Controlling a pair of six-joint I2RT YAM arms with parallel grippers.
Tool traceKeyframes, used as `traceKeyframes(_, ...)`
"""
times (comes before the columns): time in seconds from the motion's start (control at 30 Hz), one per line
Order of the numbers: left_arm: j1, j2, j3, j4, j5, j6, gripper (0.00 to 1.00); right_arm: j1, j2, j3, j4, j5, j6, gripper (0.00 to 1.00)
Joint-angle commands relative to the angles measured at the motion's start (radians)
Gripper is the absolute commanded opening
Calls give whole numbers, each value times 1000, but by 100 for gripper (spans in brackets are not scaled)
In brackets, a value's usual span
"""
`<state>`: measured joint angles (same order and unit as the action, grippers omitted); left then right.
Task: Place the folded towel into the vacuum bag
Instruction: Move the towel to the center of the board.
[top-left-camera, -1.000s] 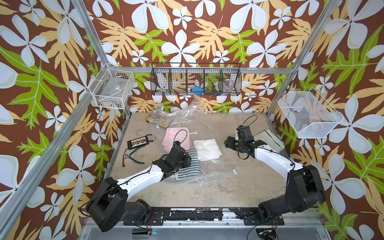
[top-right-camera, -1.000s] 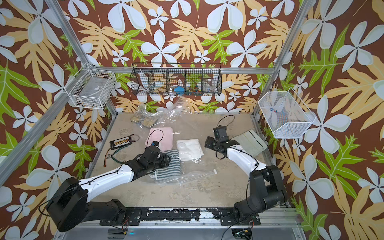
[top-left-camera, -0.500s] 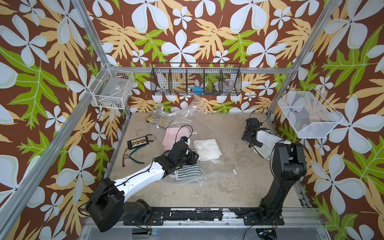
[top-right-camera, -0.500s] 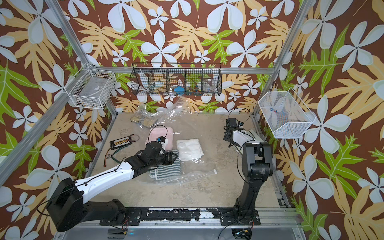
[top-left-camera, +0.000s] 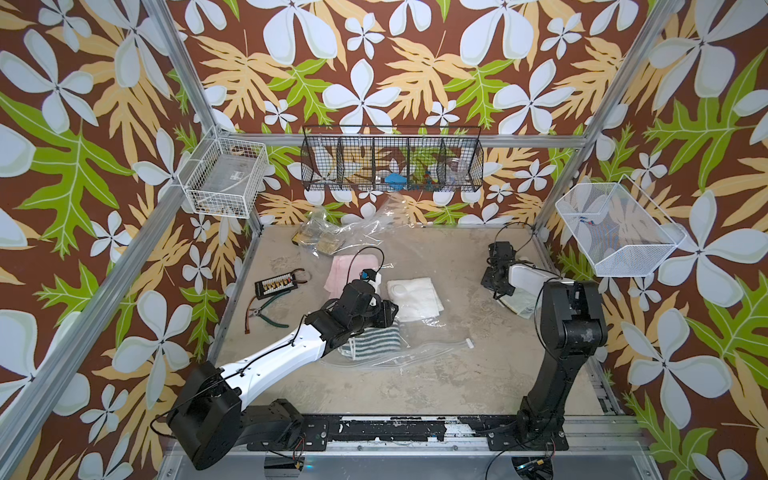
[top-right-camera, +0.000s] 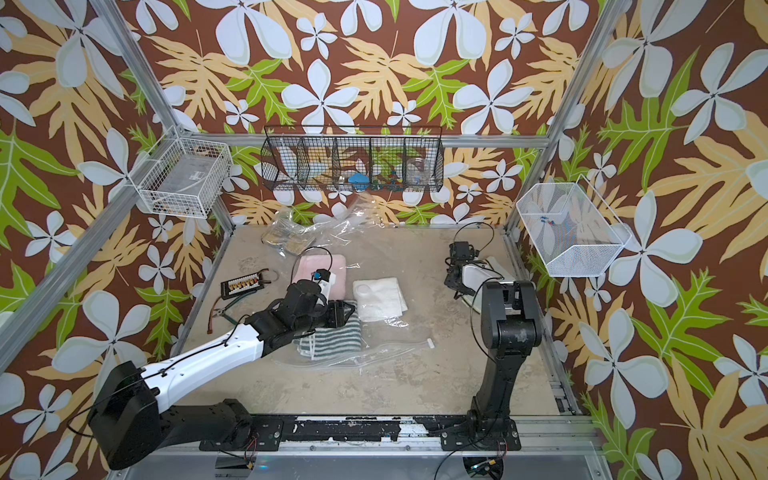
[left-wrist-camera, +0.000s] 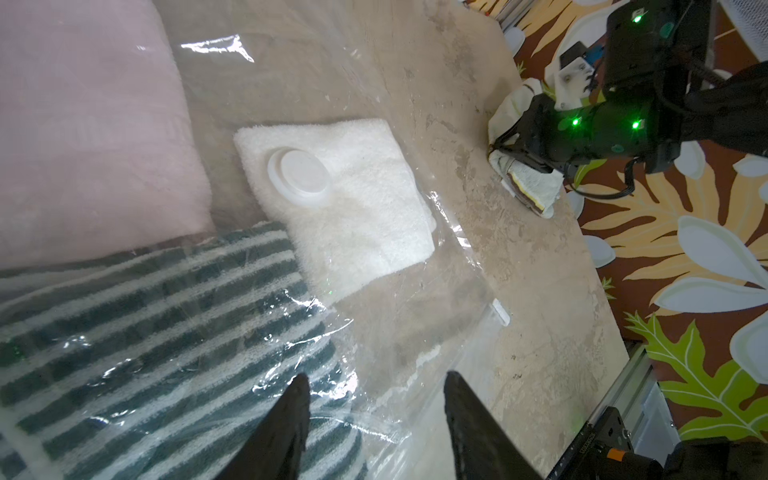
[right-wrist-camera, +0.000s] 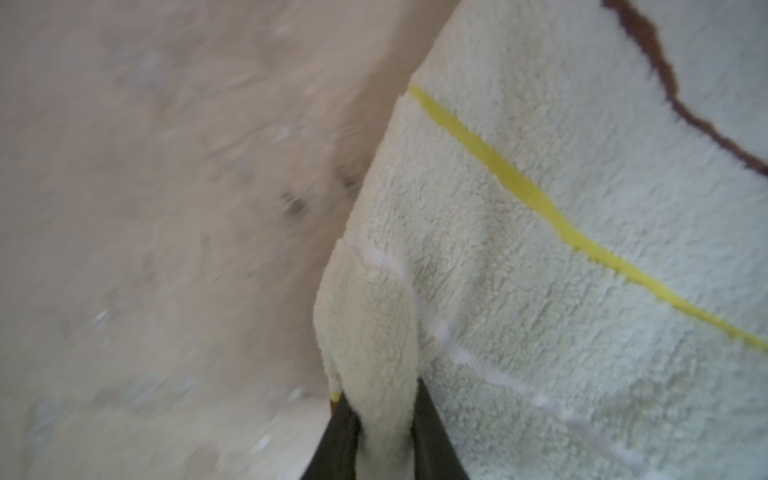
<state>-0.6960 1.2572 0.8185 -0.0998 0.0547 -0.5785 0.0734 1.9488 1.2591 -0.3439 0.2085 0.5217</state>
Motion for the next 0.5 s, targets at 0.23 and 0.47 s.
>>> traceKeyframes(0.23,10,-9,89,-36,-35,21,54,316,-180,-206,-127,-74,-185,17)
traceKeyframes(0.47,-20,113,235,-48,22,82,54,279,-404,-161,-228,-127,-223,74)
